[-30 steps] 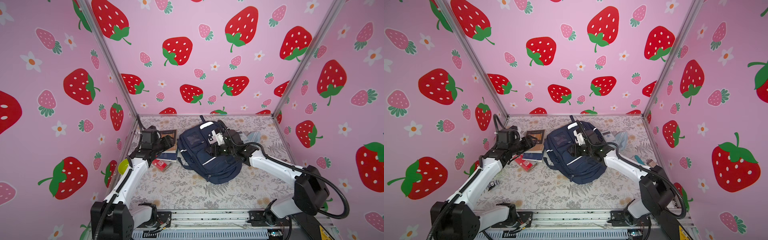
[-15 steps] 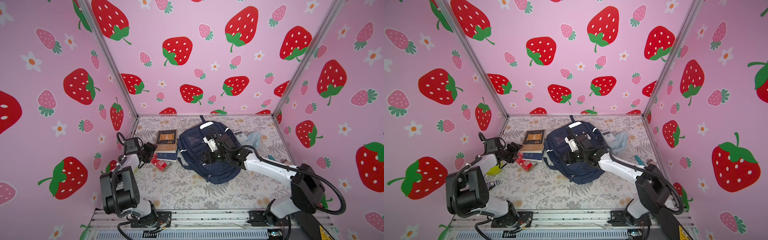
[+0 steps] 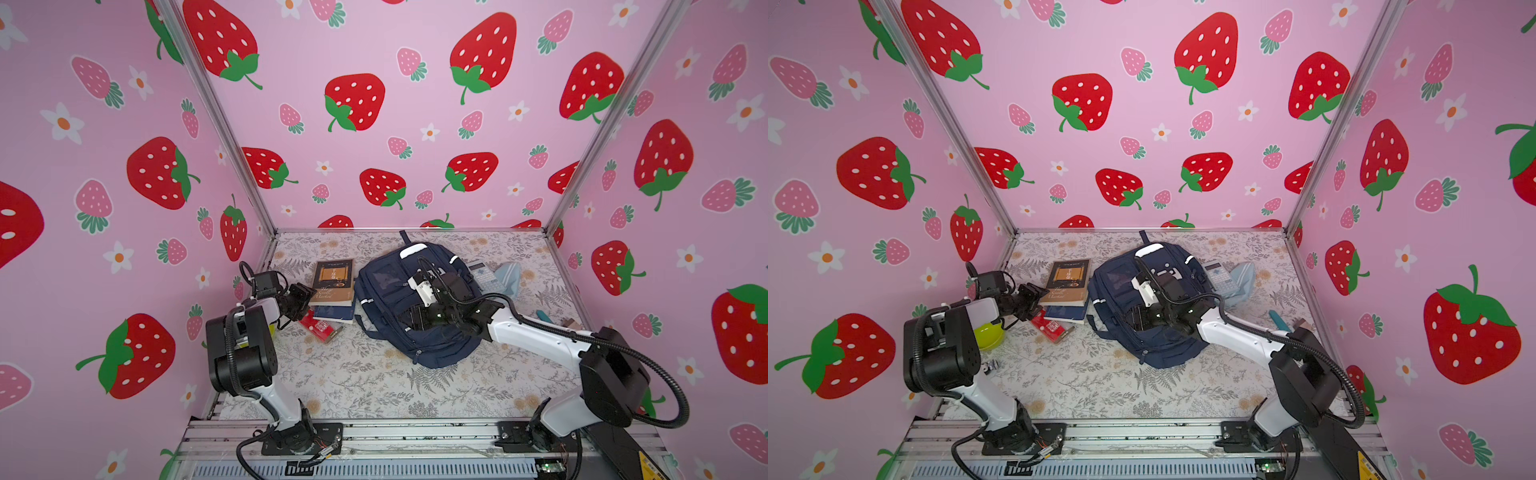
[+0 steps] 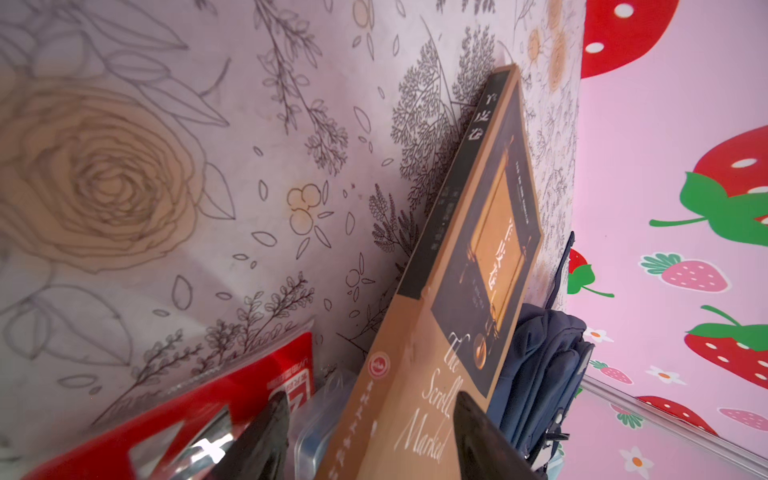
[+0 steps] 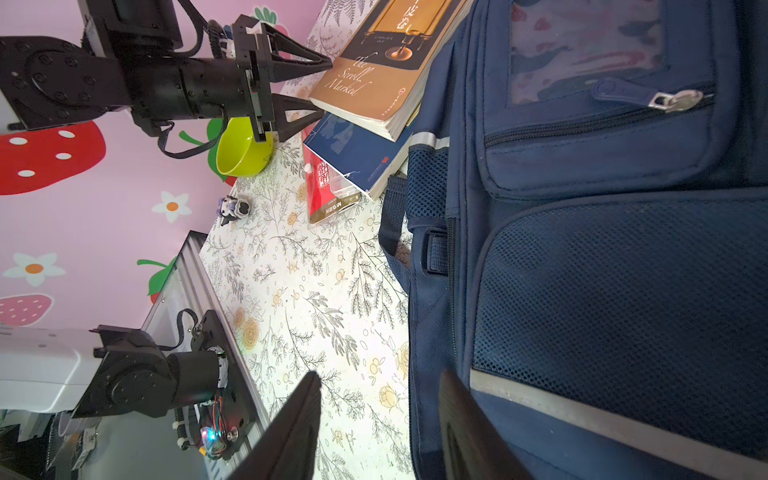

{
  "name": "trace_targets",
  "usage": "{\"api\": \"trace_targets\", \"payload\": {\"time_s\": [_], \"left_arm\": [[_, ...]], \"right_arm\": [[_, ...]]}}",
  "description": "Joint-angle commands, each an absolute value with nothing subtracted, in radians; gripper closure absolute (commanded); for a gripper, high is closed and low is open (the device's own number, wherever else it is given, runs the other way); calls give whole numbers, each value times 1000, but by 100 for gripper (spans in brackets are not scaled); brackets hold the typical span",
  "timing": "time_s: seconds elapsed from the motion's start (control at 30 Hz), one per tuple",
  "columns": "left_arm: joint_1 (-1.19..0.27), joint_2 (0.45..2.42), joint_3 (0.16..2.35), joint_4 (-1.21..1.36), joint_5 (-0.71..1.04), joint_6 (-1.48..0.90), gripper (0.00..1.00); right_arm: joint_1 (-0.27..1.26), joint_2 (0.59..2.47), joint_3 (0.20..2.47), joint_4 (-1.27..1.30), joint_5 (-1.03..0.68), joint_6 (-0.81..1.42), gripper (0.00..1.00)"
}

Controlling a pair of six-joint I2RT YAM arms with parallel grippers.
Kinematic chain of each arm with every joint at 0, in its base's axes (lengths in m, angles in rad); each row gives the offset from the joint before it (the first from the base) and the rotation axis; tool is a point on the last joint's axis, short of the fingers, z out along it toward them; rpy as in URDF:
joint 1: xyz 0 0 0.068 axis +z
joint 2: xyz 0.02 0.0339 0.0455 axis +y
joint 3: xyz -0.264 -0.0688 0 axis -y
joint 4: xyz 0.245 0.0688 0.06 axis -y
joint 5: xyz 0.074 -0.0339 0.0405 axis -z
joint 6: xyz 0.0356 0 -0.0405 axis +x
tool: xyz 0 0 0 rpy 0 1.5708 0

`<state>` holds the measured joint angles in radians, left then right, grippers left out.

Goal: Pack the student bag

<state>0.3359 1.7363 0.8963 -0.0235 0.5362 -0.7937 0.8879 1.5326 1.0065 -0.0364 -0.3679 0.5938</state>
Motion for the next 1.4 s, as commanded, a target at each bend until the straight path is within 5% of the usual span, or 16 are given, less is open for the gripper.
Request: {"api": "trace_targets", "payload": {"time_s": [0.0,0.47,0.77,1.07,1.37], "left_arm": [[341,1751,932,10,574,-796,39],[341,1731,951,7,599,-786,76],[319,1547,996,-112,512,-702,100],[88,1312,1149,-319,379,-459,100],[-164,1159,1276,-354,421,-346,100]], "right_arm": [[890,1538,997,-18,-377,592,52],[891,1555,998,-15,-382,595,55],[885,1562,1076,-47,-374,592,55],[840,1586,1228,-5,-446,611,44],[728,1562,1181,384,-656,813,23]]}}
